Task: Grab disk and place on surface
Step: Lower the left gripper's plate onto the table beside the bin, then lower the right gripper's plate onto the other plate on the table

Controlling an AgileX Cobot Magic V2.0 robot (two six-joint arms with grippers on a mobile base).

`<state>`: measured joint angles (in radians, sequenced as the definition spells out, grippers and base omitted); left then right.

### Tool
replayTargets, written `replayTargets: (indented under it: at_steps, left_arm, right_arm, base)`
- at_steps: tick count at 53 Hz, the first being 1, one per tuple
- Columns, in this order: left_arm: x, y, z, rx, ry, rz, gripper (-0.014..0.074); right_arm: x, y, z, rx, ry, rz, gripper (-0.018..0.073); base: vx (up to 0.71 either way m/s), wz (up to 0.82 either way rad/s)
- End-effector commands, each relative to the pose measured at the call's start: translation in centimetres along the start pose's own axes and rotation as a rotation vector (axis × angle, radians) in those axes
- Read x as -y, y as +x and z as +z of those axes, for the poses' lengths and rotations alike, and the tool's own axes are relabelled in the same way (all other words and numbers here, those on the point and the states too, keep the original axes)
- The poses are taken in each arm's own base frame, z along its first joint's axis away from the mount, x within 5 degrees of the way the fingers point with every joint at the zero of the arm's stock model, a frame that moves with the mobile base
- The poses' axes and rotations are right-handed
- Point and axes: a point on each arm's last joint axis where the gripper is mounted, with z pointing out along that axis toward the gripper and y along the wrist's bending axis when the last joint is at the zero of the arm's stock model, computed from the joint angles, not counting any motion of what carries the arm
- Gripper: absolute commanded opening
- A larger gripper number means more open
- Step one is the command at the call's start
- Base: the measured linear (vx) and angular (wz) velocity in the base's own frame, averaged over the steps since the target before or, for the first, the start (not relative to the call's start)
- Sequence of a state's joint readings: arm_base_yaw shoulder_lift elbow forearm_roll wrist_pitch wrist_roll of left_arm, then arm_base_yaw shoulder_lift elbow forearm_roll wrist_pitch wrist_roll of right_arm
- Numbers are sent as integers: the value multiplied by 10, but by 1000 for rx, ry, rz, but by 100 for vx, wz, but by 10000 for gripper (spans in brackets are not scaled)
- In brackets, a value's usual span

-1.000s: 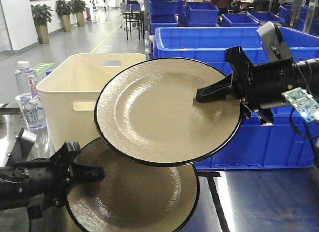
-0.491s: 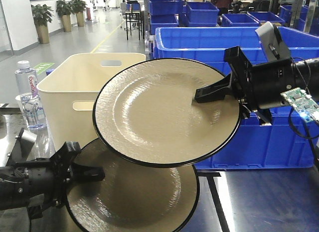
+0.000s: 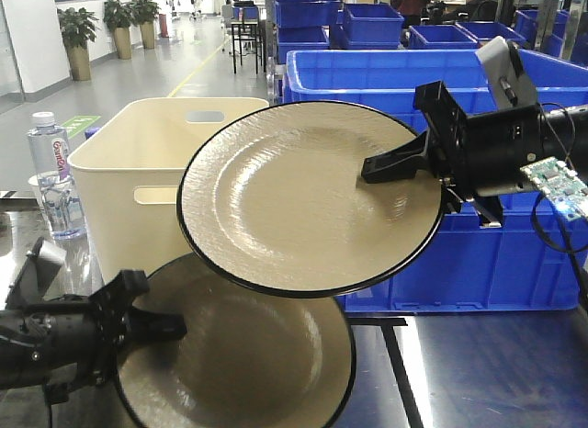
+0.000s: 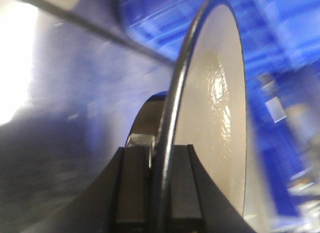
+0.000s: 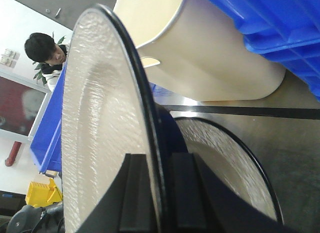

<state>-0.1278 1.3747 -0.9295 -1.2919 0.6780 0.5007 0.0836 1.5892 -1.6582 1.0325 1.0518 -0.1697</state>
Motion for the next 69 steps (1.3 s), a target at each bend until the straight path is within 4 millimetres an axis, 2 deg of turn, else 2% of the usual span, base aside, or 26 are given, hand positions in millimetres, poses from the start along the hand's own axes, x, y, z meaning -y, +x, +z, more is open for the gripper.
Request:
replayTargets:
  at_steps: [1,13,22,34,42,43,53,61,69]
  left_arm:
    - [18,-3,-11,17,45,26,1]
    - [9,0,-7,-32,-33,114,24]
    - [-3,0,5,-81,-55,86,101]
    - [-18,2,19,-133,-88,67,312]
    - [-23,4,16,-168,-144,185,461]
    - [-32,5,14,-210,-225,296,521]
    - [-35,1,1,-209,-290,383,533]
    - [-29,-6,-26,-135,-330,443,533]
    - [-11,-8,-57,-20,-328,468,533]
  right_arm:
    - [-31,-8,-20,119,-108,-2,-8]
    - [-29,-10,-20,142,-90,-8,-8]
    - [-29,-10,-20,141,-88,-10,-8]
    - [-28,-9,-20,136,-74,-20,-8]
    - [-27,-9,-20,128,-67,-31,-7]
    - [-26,-8,-20,123,-50,-42,-6]
    - [-21,-7,-20,112,-2,-70,-5]
    - [-19,-7,-20,106,28,-88,-5]
    - [-18,-4,-17,74,28,-92,-5]
  base:
    - [0,0]
    - [0,0]
    - [0,0]
    - [0,0]
    - [0,0]
    - [0,0]
    - [0,0]
    - [0,0]
    - [0,0]
